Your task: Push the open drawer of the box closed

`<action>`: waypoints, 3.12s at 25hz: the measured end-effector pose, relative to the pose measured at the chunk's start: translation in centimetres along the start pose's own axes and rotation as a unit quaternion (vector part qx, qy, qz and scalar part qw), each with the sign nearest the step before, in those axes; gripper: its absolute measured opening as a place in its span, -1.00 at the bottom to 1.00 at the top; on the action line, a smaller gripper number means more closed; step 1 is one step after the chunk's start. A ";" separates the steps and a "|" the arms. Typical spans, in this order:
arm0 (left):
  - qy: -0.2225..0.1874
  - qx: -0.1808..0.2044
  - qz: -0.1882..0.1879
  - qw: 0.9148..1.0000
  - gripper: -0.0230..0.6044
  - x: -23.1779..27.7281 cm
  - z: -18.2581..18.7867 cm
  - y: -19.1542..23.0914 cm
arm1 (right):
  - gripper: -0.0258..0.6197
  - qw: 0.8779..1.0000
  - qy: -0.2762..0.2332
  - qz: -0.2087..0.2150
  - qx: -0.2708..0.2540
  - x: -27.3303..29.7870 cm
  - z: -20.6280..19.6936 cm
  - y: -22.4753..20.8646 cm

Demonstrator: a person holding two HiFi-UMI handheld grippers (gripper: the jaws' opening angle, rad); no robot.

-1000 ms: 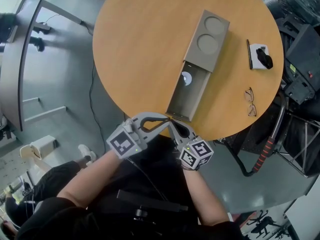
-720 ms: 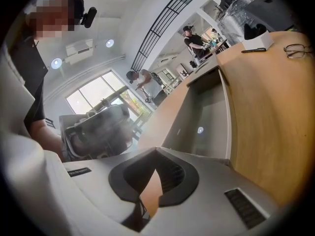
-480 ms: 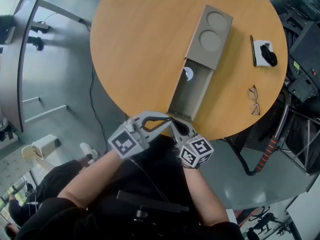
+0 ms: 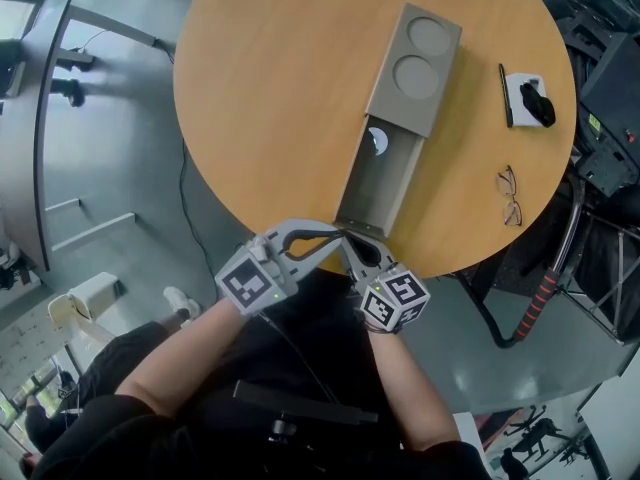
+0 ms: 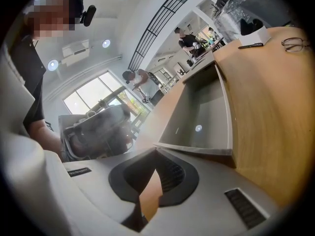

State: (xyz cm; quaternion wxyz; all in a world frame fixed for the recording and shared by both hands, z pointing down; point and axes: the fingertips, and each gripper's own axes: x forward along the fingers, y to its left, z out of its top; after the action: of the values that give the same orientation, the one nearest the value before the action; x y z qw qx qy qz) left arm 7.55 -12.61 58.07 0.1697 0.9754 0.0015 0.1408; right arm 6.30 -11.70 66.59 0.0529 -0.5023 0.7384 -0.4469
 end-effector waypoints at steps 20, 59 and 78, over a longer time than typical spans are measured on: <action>0.016 0.000 -0.014 1.000 -0.82 2.3 0.4 3.9 | -0.89 1.000 -0.005 -0.013 -0.009 2.5 3.4 -1.3; 0.045 -0.021 -0.031 0.998 -0.82 8.9 2.3 13.5 | -0.89 0.996 -0.059 -0.056 -0.032 7.2 15.8 -8.8; 0.043 -0.021 -0.043 0.998 -0.82 10.4 3.7 16.3 | -0.89 0.994 -0.071 -0.083 -0.031 9.0 19.0 -11.2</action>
State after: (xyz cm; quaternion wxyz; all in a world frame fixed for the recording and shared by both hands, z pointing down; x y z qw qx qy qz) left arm 17.86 -28.61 63.02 0.1957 0.9637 0.0480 0.1751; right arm 19.70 -31.40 66.66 0.0521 -0.5938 0.7018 -0.3900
